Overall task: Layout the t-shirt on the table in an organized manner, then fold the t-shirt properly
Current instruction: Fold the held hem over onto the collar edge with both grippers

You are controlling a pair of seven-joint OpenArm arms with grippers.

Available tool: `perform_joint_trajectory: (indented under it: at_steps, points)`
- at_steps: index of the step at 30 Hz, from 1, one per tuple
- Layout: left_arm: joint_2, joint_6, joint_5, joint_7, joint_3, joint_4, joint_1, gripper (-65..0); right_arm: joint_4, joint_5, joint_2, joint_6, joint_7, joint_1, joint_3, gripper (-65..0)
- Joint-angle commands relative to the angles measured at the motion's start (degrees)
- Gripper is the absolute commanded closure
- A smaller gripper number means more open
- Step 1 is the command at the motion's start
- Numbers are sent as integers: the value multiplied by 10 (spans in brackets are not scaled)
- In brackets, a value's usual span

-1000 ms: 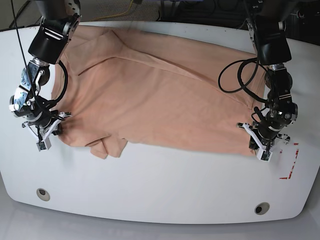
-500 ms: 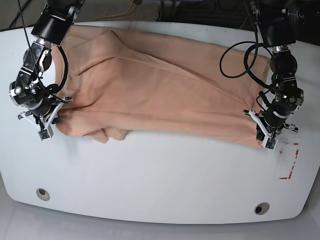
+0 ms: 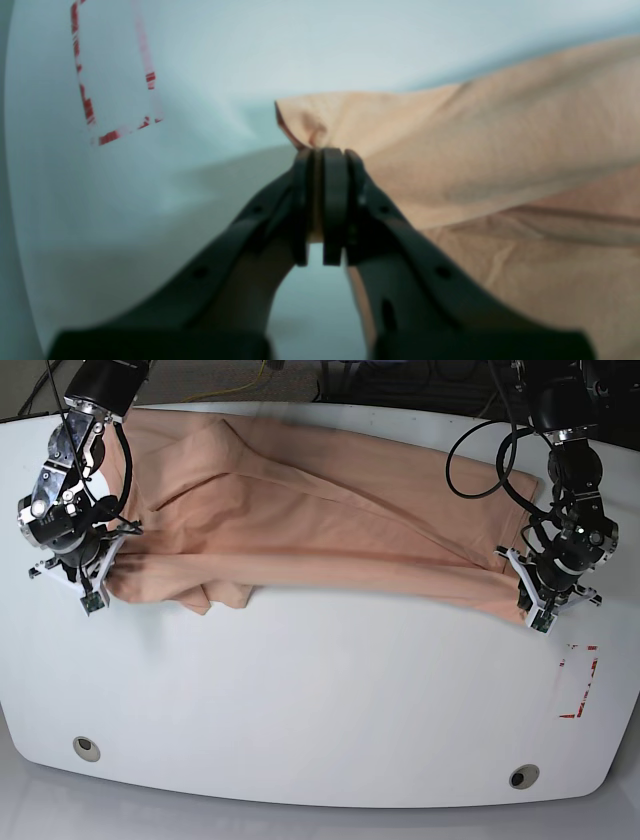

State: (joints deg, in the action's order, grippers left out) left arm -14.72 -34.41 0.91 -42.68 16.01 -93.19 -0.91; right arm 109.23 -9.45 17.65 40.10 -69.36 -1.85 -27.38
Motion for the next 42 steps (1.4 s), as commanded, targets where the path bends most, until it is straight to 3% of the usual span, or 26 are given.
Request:
perform_joint_trajectory:
  at_steps: [1, 7, 15, 17, 20, 22, 25, 26, 29, 32, 37, 42]
  points:
    - [-10, -15, -5, -12, 19, -22, 2, -22, 25, 1, 9, -1, -20, -9, -3, -9]
    - [-11, -41, -7, -52, 36, -56, 34, -22, 33, 1, 9, -1, -45, -44, -3, -9]
    - [-26, -41, -8, -57, 36, -68, 89, -25, 33, 1, 9, -1, -45, -87, 0, -13]
    - [-27, -41, -8, -57, 36, -68, 99, -25, 32, 1, 9, -1, -45, -97, 0, -33]
    - [-28, -41, -8, -57, 36, -68, 111, -29, 32, 2, 9, -1, -45, -110, 0, -122]
    - [-28, -40, -9, -57, 36, -68, 118, -65, 32, 4, 9, -1, -45, -117, -2, -220]
    - [-28, -39, -9, -57, 36, -68, 125, -179, 32, 6, 9, -1, -44, -121, -4, -368]
    - [-28, -38, -9, -57, 36, -68, 126, -258, 32, 6, 9, -1, -44, -121, -4, -440]
    - [-28, -35, -9, -58, 36, -68, 126, -424, 32, 6, 13, -1, -44, -121, -4, -559]
    - [-28, -10, -9, -58, 36, -68, 126, -519, 32, 6, 14, -1, -44, -116, -18, -592]
    - [-28, 56, -9, -57, 36, -68, 119, -523, 32, 2, 10, -1, -24, -85, -62, -586]
    - [-28, 56, -8, -55, 36, -68, 96, -523, 29, -7, -1, -1, -10, -46, -63, -586]
